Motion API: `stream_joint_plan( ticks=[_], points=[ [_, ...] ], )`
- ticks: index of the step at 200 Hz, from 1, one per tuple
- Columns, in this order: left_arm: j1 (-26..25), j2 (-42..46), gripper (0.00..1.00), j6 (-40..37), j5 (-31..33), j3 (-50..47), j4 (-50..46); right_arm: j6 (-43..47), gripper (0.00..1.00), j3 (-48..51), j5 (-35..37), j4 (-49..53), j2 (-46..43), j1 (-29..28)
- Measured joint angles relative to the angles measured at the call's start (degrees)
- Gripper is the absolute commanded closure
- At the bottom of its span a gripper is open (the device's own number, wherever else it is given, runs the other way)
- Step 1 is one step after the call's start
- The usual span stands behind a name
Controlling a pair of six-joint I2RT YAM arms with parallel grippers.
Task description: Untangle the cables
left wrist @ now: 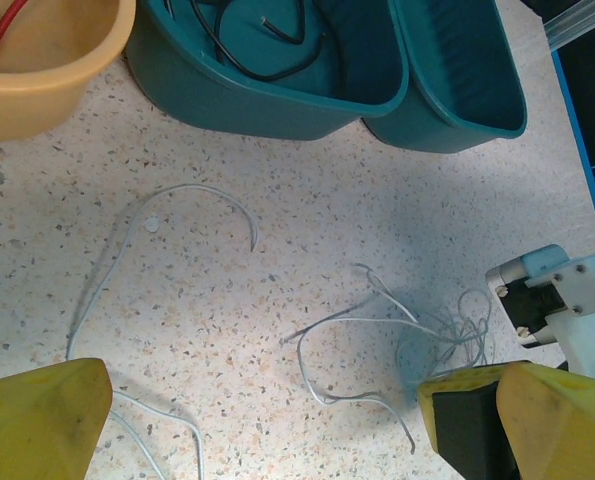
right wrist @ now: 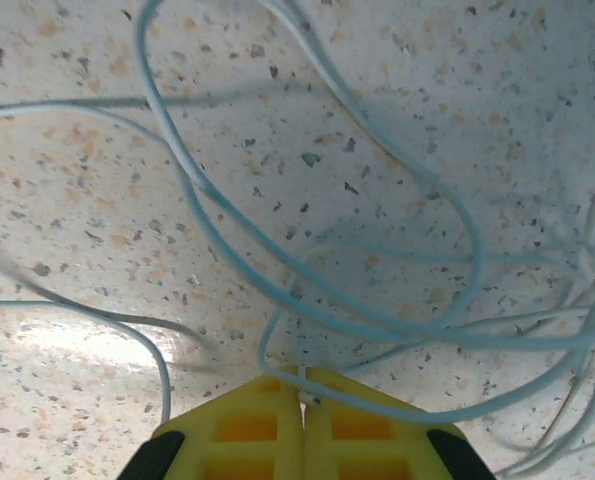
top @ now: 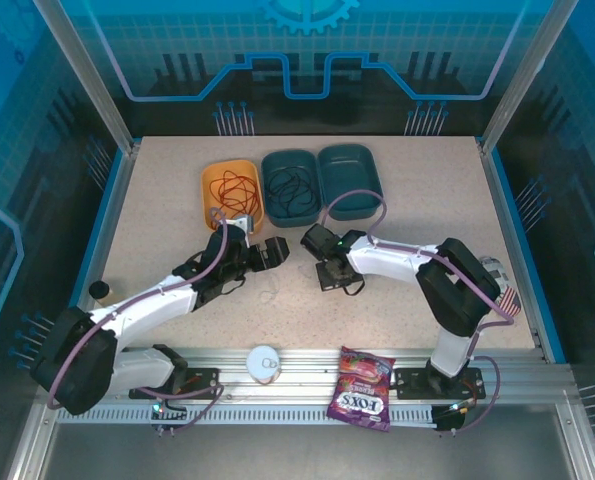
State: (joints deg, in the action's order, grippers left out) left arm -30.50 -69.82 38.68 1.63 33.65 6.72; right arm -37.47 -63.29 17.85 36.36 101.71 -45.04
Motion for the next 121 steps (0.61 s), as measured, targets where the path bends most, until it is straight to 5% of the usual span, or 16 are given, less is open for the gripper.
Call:
stream_joint_plan(
  ticks=[64,121],
  points=[
    [0.0,1.49,0.01,-1.09,0.0,-0.02,0.0,5.27,1.0,-0.15,-1.51,-0.13,-13.66,-0.02],
    [0.0,4.79,0.01,-4.2,-1.4,-0.11,0.17,10.82,1.0,-0.15,-13.29,-3.04,-27.1,0.11]
  ],
)
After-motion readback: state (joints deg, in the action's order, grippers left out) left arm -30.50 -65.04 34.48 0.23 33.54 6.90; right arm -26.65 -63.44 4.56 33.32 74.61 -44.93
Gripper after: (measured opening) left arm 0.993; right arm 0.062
